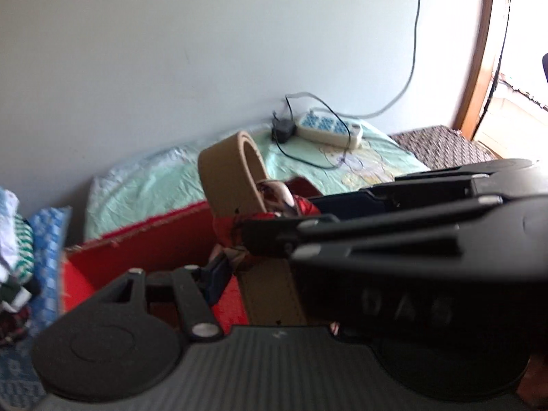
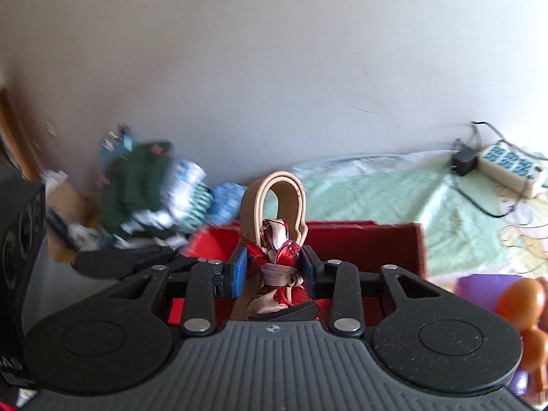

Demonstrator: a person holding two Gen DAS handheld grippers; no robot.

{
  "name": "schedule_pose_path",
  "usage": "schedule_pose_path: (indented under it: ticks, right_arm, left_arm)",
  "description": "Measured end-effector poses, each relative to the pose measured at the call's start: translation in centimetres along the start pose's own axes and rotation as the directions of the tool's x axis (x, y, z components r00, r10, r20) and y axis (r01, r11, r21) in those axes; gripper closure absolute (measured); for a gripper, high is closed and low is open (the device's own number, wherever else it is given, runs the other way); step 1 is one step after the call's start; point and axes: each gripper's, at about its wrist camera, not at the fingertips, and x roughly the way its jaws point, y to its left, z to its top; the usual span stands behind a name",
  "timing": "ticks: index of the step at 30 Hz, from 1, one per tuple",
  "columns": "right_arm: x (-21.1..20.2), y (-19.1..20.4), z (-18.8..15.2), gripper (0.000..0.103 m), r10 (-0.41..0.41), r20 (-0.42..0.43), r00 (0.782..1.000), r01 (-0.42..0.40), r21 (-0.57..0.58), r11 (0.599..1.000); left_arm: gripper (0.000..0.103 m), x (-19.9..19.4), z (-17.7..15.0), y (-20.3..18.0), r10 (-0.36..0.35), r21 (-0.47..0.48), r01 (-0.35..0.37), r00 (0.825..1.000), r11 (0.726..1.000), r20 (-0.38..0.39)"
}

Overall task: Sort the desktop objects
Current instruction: 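Lift the beige strap with the right gripper and carry it over the red box, then lower the strap into the red box and open the right gripper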

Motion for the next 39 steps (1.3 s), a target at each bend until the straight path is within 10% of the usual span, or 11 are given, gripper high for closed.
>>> schedule_pose_path:
  ticks: [11,23,39]
  right_arm:
    - [5.1,-4.8,-2.5,0.068,-0.102,-0.252,0.962,0.130,0.097,0.987]
    - [7.4,-3.5,-1.8,0.066,-0.197,-0.347,0.917,0.207,-0.010,0.978]
    - [6.8,-3.2,-1.3,0.066,-0.170,-0.299,0.939,0.185,0.024,0.982]
  left_arm:
    - [0.044,11.2,-1.8,1.0,-0.107,-0.074,0.091,0.961,0.993,-0.256]
    - [0.041,10.6,-2.1,0.7,-0.151,-0.129,0.118,0.949,0.985,-0.278]
    - [0.030,9.1,-1.4,0.6,-0.064,-0.128,0.035,0.971,0.991,-0.232]
